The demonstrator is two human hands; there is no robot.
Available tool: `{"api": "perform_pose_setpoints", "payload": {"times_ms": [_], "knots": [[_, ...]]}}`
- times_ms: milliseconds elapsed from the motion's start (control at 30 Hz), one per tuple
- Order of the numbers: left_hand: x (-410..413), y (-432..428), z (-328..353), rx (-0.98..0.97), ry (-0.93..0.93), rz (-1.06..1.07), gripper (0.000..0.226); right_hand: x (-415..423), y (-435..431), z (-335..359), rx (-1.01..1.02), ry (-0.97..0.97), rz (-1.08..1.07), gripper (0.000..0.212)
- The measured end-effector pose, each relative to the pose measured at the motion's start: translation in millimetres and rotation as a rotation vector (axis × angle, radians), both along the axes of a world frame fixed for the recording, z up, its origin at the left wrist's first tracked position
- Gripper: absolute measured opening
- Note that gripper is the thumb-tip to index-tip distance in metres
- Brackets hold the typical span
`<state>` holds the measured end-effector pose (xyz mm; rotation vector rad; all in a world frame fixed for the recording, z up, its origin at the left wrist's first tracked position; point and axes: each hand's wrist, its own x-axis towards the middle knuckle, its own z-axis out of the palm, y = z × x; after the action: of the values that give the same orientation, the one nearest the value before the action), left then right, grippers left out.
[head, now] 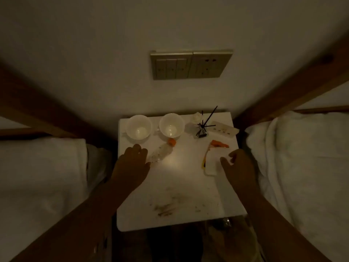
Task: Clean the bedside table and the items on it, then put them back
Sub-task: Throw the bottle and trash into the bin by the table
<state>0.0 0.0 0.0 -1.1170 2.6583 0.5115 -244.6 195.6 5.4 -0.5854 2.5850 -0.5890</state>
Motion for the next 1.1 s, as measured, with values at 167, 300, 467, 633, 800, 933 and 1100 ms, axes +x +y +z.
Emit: {"api": "perform_pose_setpoints", "payload": {"times_ms": [167,300,467,633,800,933,1100], "knots": [[-2,5,-33,-0.031,0.01,0.036,0.052,-11,3,-33,0.013,-0.155,-0.319,0.07],[-2,12,-48,-0.054,-0.02,0.053,0.059,-13,-2,-53,0.042,-0.268,-0.394,0.07],[-9,13,-47,-0.014,0.003,0.097,0.042,-6,-10,-61,0.038,-0.283,-0.349,0.036],[-7,25,-39,0.04,0.063,0.155,0.038,6,-11,-53,-0.251,-0.566,-0.565,0.01],[-3,62,-18,0.103,0.164,0.229,0.032,19,11,-34,-0.323,-0.659,-0.523,0.004],[-13,116,0,0.288,0.268,0.4,0.014,25,50,-21,-0.317,-0.701,-0.452,0.013],[-30,199,9,0.646,0.356,0.644,0.009,25,129,-11,-0.303,-0.695,-0.451,0.026]]}}
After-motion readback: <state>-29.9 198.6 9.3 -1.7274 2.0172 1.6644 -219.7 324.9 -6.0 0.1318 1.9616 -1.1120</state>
